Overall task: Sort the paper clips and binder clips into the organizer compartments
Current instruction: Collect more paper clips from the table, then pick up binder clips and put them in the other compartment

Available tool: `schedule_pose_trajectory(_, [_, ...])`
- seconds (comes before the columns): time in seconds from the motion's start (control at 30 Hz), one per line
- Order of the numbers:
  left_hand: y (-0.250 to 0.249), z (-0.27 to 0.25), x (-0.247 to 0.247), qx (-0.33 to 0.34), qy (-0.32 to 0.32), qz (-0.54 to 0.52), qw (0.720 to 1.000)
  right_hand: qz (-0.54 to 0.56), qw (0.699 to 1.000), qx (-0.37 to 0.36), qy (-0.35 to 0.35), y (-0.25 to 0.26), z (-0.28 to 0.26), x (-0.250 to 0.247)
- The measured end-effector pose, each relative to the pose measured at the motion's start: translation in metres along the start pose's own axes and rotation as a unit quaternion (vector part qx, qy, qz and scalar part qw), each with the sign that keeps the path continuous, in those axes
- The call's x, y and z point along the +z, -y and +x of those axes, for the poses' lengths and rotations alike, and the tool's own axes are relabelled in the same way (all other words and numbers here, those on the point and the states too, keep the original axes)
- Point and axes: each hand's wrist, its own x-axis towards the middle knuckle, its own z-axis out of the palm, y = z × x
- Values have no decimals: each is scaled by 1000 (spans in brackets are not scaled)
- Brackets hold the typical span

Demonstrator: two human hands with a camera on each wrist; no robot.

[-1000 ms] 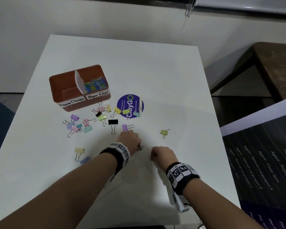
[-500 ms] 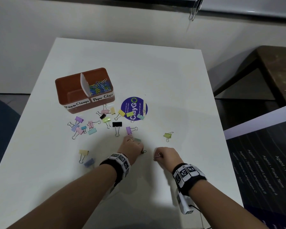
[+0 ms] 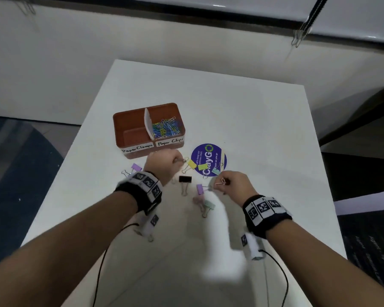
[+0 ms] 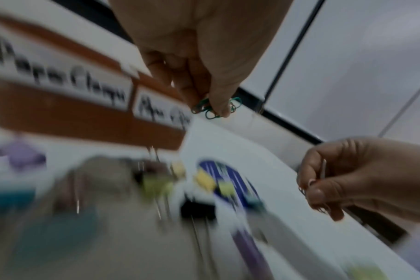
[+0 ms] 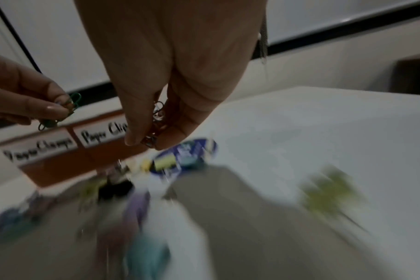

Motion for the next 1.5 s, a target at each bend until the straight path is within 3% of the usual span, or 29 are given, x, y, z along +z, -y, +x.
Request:
schedule_pose_trajectory(0.13, [22, 47, -55, -75, -33, -14, 997, -10, 998, -40, -53, 58, 59, -9])
schedule_pose_trajectory(0.3, [37, 87, -75, -103, -54, -40, 992, 23, 992, -72, -103, 120, 124, -2])
schedule_pose_trajectory(0.47, [45, 101, -64, -50, -6, -14, 999, 57, 990, -48, -121, 132, 154, 18])
schedule_pose_trajectory(0.63, [63, 85, -60, 10, -52, -55, 997, 79, 985, -72, -137, 111, 129, 24])
schedule_pose_trajectory(0.87, [81, 8, -53, 47, -52, -101, 992, 26, 999, -31, -12, 68, 55, 60])
schedule_pose_trajectory(1.0, [100, -49, -36, -2, 39, -103, 994, -29, 993, -13, 114, 51, 20, 99])
schedule_pose_trajectory(1.1, [118, -86, -18, -42, 127, -84, 987, -95, 981, -27, 169, 53, 1, 123])
schedule_pose_trajectory(1.23, [129, -110, 3, -75, 180, -66, 979, -121, 969, -43, 212, 66, -13, 150])
schedule_pose_trajectory(1.33, [126, -114, 16, -69, 184, -25, 980, -174, 956, -45, 234, 76, -18, 172])
schedule_pose_trajectory(1.5, [128, -115, 25, -99, 170, -27, 980, -204, 958, -43, 195, 72, -21, 192])
